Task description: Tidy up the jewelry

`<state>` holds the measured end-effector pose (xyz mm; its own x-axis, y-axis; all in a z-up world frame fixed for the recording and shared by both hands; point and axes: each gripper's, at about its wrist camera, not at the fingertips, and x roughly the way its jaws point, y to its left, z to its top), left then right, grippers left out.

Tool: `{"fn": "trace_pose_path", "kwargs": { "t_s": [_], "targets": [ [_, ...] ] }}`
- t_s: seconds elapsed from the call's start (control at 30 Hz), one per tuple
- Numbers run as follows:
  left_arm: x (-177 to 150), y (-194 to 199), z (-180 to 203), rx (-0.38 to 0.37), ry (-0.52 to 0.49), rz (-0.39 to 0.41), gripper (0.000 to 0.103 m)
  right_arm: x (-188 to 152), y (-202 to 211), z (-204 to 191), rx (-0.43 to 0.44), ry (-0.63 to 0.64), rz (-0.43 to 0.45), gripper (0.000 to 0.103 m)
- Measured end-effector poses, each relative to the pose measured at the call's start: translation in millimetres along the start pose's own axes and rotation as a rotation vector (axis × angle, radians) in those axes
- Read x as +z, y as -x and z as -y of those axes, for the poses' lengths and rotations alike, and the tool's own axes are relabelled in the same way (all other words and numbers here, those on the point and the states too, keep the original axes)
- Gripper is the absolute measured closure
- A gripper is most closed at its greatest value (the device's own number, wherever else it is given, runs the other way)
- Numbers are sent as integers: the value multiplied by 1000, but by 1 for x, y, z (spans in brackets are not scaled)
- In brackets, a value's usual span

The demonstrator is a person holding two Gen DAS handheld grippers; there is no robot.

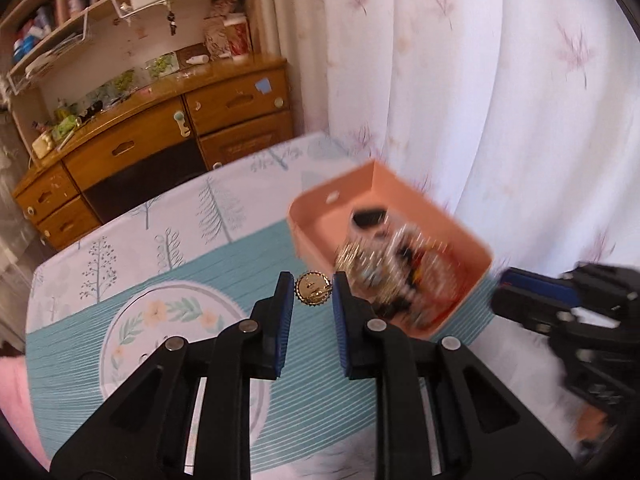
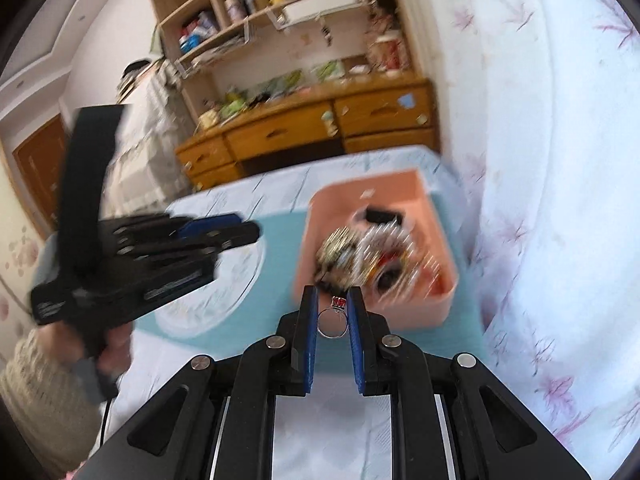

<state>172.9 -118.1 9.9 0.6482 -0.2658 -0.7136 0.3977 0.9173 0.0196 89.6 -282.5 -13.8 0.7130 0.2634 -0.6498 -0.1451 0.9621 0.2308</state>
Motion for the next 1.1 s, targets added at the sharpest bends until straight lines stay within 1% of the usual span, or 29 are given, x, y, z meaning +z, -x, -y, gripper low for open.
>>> {"fn": "trace_pose_path", "kwargs": {
  "t_s": [0.07,0.13,0.23,0.33,0.4,0.43,0.47,0.5,0.53,0.57,0.6,0.63,0.7,0.8,0.9,1.0,1.07,1.1],
  "targets": [
    [7,-1,5,-9,25,7,86,11,-5,9,-44,-16,31,89],
    [15,-11,10,-30,71,-9,86,18,-13,16,-62,-33,39,89],
    [19,-24,19,-53,113,-26,86,25,-28,29,-85,-46,15,88],
    [19,-37,26,-68,135,-51,86,26,-41,36,-85,-55,-12,88],
    [17,-44,30,-75,135,-75,86,26,-49,38,-94,-50,-27,85],
    [16,-48,32,-75,131,-89,85,25,-51,38,-99,-48,-30,80],
    [15,-48,33,-71,131,-90,82,24,-51,38,-103,-47,-29,75],
    [15,-48,33,-64,131,-92,73,23,-52,37,-116,-45,-27,74],
    [14,-47,33,-57,131,-91,66,21,-51,37,-128,-42,-26,69],
    [14,-43,33,-47,132,-82,51,20,-49,38,-127,-42,-22,64],
    [13,-39,32,-39,136,-70,39,19,-47,36,-126,-45,-17,63],
    [12,-32,30,-33,140,-58,36,17,-42,35,-124,-48,-11,63],
    [10,-20,28,-14,142,-43,32,15,-34,32,-125,-50,-9,63],
    [5,1,26,5,142,-29,31,13,-23,25,-130,-57,-15,63],
    [-5,25,22,40,150,-16,30,10,-13,17,-129,-55,-25,61],
    [-18,48,18,75,172,-13,29,4,-1,6,-141,-49,-35,48],
    [-30,65,14,111,195,-23,28,-2,7,-4,-138,-48,-37,38],
    [-37,73,12,131,206,-28,27,-3,11,-9,-133,-46,-38,37]
  ]
}}
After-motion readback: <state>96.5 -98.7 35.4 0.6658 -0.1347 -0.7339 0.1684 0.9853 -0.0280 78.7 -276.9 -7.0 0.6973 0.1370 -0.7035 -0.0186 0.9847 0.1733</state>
